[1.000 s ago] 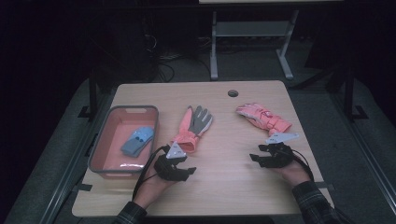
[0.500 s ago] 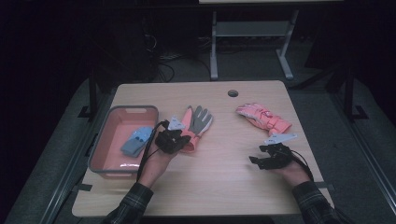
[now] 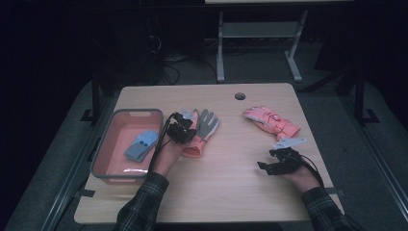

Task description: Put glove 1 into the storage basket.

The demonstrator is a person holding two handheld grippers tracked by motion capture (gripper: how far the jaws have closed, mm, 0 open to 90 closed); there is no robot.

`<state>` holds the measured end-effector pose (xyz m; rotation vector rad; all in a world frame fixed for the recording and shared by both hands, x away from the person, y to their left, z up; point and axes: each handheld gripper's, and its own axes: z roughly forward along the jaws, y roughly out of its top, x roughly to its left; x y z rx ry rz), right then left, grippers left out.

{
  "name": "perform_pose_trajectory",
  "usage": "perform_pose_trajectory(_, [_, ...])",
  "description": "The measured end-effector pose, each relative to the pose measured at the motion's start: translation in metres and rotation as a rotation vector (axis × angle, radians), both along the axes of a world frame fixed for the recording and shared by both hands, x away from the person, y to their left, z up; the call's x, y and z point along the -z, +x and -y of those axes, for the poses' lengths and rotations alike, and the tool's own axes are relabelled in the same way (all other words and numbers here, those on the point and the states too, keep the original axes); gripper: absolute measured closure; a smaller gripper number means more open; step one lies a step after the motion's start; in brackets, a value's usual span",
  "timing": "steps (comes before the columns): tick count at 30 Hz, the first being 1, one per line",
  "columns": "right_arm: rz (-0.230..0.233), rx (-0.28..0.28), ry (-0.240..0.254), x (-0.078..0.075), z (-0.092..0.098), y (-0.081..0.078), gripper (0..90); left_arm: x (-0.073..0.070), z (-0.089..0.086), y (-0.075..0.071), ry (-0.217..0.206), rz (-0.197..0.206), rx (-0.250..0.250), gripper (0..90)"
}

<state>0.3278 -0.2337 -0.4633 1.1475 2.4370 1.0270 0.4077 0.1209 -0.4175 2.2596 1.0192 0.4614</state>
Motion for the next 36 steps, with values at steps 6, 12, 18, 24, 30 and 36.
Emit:
perform_pose_trajectory(6, [-0.005,0.013,0.011,-0.001,0.002,-0.001,26.6,0.010,0.002,0.003,0.003,-0.040,-0.008,89.7])
perform_pose_trajectory(12, [-0.001,0.012,0.009,-0.001,0.001,0.000,26.5,0.010,0.010,-0.004,-0.033,-0.091,0.048,89.8])
perform_pose_trajectory(18, [0.001,0.011,0.009,-0.001,0.001,-0.001,26.4,0.010,0.024,-0.017,-0.070,-0.124,0.125,89.8])
perform_pose_trajectory(24, [0.000,0.018,0.009,-0.002,0.002,-0.001,26.4,0.010,0.041,-0.030,-0.069,-0.135,0.200,89.8])
perform_pose_trajectory(30, [0.002,0.019,0.010,-0.002,0.003,0.000,26.3,0.009,0.061,-0.044,-0.070,-0.141,0.275,89.8])
perform_pose_trajectory(36, [0.006,0.023,0.013,-0.002,0.004,0.000,26.3,0.008,0.076,-0.054,-0.059,-0.134,0.329,89.8])
